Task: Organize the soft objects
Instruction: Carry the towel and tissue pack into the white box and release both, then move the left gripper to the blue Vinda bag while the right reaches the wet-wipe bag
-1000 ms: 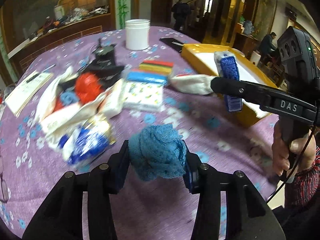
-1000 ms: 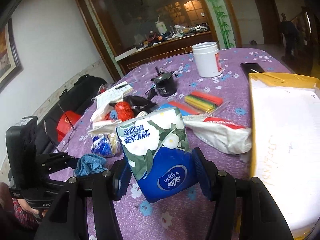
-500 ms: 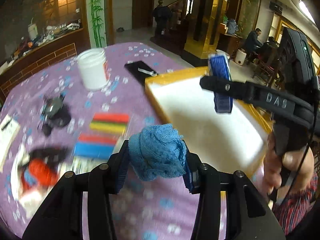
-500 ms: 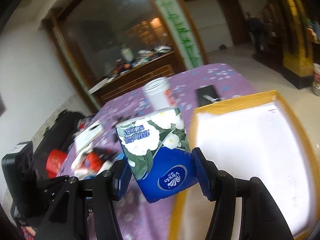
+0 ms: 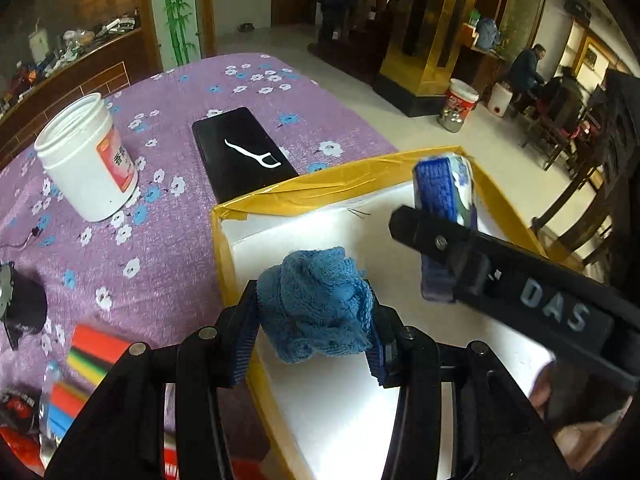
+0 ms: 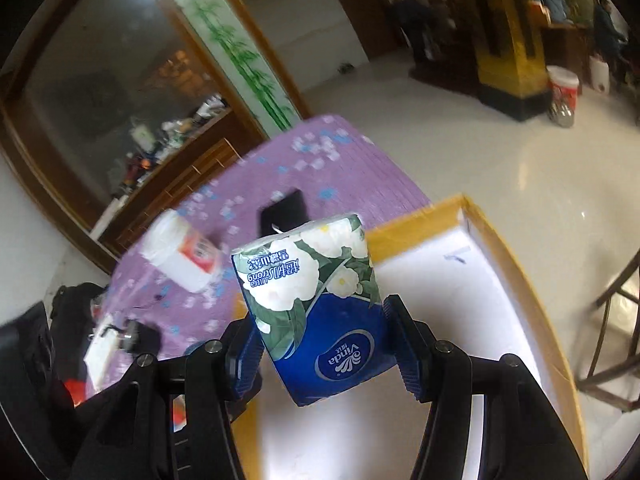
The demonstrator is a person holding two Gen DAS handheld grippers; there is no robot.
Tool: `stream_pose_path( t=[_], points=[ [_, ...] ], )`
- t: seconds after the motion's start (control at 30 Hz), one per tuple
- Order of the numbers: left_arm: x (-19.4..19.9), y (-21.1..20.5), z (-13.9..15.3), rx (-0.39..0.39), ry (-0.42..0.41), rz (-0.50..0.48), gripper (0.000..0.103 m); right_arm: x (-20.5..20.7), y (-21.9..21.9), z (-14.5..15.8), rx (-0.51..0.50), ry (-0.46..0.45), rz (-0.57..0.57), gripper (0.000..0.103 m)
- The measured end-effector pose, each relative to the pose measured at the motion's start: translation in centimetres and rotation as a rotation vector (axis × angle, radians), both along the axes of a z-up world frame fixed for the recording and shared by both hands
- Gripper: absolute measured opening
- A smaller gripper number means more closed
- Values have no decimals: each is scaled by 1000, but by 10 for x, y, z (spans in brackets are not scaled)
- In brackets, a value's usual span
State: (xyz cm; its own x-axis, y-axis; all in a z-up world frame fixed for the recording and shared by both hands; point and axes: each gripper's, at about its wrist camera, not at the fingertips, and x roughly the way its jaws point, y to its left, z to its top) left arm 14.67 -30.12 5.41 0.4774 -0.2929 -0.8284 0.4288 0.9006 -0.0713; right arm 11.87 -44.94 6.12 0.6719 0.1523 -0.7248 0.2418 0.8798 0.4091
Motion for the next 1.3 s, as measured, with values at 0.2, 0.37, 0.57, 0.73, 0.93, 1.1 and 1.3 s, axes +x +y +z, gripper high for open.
stream_pose_path(
  t=[0.2,0.37,0.57,0.73,0.93,1.1,1.3],
  points=[
    [7,-11,-10,13,17,10,44,13,-7,-21,34,58,13,59],
    [6,-14,-7,27,-6,14,45,13,-7,-30,37,88,11,59],
    [12,-14,-10,33,5,5,54,14,-8,-33,30,95,10,62],
    [11,-11,-7,21,0,10,63,11,-10,-28,25,74,-13,72],
    [-1,-2,13,-17,-39,19,63,1,-17,-14,35,1,-44,72],
    [-14,11,28,-39,-79,33,63,-11,-17,4,37,-91,-51,73],
    [-38,37,39,-69,-107,51,63,-13,-4,13,22,-125,-2,73]
  ],
)
